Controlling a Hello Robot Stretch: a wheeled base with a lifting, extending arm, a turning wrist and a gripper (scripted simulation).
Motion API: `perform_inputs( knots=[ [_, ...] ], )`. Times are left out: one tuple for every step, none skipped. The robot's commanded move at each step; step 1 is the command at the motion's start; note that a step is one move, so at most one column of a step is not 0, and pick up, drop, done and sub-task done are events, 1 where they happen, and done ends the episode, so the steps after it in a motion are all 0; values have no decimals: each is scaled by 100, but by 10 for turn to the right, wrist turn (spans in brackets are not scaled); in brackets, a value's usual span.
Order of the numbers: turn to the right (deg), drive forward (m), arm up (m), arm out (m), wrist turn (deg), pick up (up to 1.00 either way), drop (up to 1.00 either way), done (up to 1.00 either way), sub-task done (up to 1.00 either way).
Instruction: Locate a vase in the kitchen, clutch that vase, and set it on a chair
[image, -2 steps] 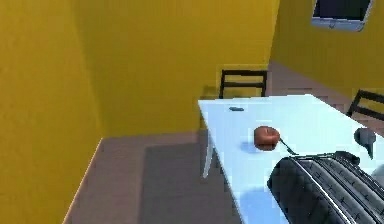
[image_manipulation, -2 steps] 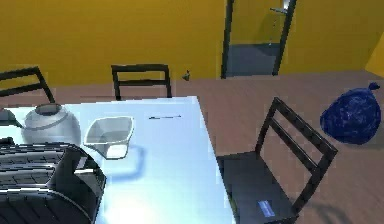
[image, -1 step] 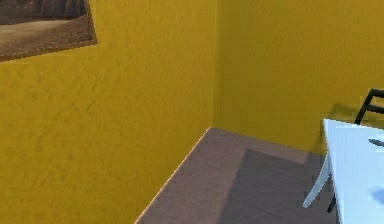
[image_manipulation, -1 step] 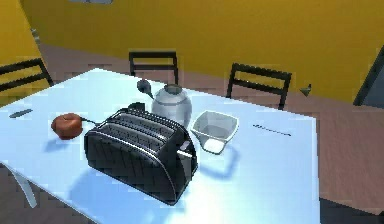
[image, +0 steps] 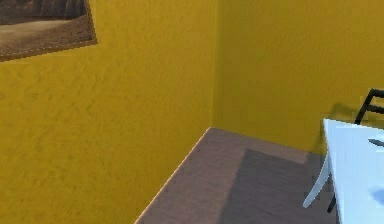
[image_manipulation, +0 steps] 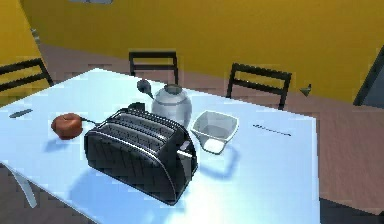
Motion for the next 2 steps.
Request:
perform_inputs(
  knots=[
    [0,0,38,0,0,0,0,0,0],
    [0,0,0,42,0,0,0,0,0]
  ],
)
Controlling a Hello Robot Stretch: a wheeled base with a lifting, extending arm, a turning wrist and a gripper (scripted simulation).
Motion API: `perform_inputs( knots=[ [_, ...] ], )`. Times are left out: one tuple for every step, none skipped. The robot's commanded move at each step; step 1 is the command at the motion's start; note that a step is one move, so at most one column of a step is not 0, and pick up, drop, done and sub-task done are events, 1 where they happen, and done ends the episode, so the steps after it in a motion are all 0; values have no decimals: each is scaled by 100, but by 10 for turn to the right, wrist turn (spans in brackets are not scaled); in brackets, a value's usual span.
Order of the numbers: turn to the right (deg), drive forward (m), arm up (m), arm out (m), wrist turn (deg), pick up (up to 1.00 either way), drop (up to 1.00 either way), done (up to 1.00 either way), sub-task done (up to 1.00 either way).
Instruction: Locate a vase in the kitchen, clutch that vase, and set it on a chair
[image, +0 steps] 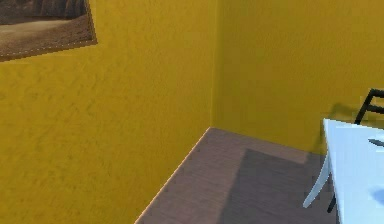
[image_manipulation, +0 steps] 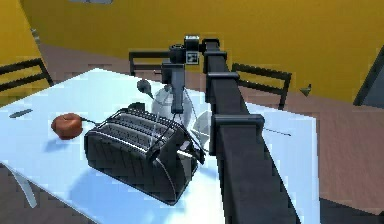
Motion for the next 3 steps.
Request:
perform_inputs(
  knots=[
    [0,0,0,0,450,0,0,0,0],
    [0,0,0,0,450,0,0,0,0],
    [0,0,0,0,450,0,0,0,0]
  ],
)
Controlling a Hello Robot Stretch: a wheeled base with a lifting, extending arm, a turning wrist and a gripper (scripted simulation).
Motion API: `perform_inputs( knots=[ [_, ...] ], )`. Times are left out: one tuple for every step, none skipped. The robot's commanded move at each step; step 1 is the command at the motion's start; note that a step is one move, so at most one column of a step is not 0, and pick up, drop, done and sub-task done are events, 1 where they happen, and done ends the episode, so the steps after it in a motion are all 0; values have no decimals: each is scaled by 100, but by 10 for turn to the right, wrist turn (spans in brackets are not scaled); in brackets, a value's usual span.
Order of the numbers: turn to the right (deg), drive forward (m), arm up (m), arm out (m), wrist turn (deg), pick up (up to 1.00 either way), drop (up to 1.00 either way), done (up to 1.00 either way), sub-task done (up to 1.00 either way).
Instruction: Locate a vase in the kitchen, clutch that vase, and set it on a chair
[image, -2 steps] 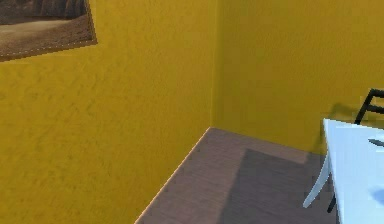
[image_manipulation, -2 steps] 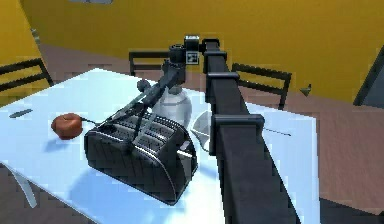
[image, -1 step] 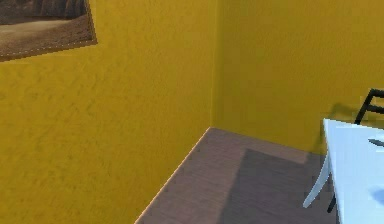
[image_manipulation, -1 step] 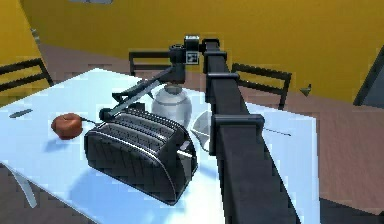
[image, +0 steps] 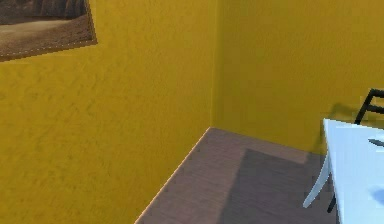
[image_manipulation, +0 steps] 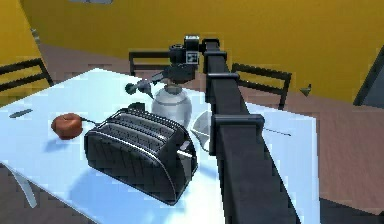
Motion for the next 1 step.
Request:
perform_inputs(
  knots=[
    [0,0,0,0,240,0,0,0,0]
  ],
)
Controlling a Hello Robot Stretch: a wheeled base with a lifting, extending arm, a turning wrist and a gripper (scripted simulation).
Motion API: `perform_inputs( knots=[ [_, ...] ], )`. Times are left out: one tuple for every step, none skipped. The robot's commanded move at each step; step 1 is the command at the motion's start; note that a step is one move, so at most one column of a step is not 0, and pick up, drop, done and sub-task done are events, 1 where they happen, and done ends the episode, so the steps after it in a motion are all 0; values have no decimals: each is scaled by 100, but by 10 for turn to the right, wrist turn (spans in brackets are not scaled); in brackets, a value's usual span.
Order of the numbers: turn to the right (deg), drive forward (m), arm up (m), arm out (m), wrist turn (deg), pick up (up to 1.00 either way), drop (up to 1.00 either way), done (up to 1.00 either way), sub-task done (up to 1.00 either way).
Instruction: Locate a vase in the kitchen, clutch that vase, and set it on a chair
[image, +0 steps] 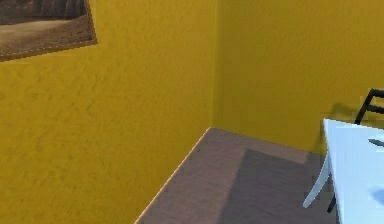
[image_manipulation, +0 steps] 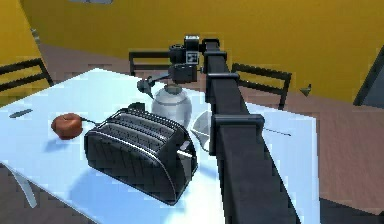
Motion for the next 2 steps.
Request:
perform_inputs(
  knots=[
    [0,0,-24,0,0,0,0,0,0],
    [0,0,0,0,0,100,0,0,0]
  ],
)
